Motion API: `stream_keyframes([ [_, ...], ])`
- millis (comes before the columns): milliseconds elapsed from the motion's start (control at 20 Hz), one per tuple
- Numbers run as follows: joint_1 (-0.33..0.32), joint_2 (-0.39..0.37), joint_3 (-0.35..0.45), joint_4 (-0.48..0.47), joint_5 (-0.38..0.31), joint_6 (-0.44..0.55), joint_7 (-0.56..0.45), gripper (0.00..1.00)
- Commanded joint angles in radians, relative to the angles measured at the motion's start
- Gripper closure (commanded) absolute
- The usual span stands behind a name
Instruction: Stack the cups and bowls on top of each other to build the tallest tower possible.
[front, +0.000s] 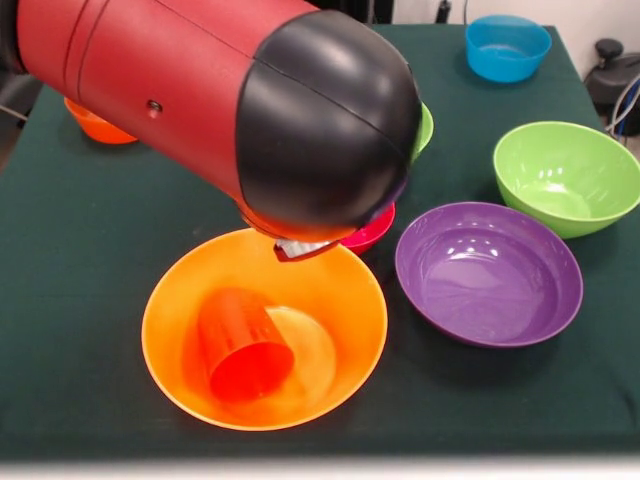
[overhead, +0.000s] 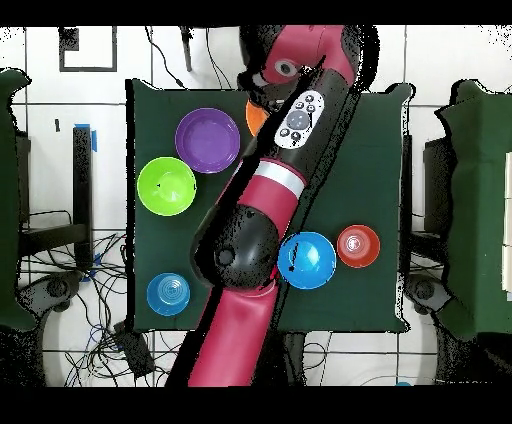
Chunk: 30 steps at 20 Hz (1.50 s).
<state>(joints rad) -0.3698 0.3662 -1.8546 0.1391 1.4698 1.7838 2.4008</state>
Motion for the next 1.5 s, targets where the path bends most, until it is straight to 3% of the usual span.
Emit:
stream_keyframes([
  [50, -0.023, 0.033, -0.149, -0.064, 0.066, 0.013, 0.094, 0.00],
  [500, -0.049, 0.021, -0.285, -0.064, 0.172, 0.013, 0.055, 0.00],
  [1050, -0.099, -0.008, -0.528, -0.056, 0.388, 0.034, -0.024, 0.00],
  [1500, -0.108, -0.015, -0.640, -0.043, 0.503, 0.063, -0.030, 0.00],
])
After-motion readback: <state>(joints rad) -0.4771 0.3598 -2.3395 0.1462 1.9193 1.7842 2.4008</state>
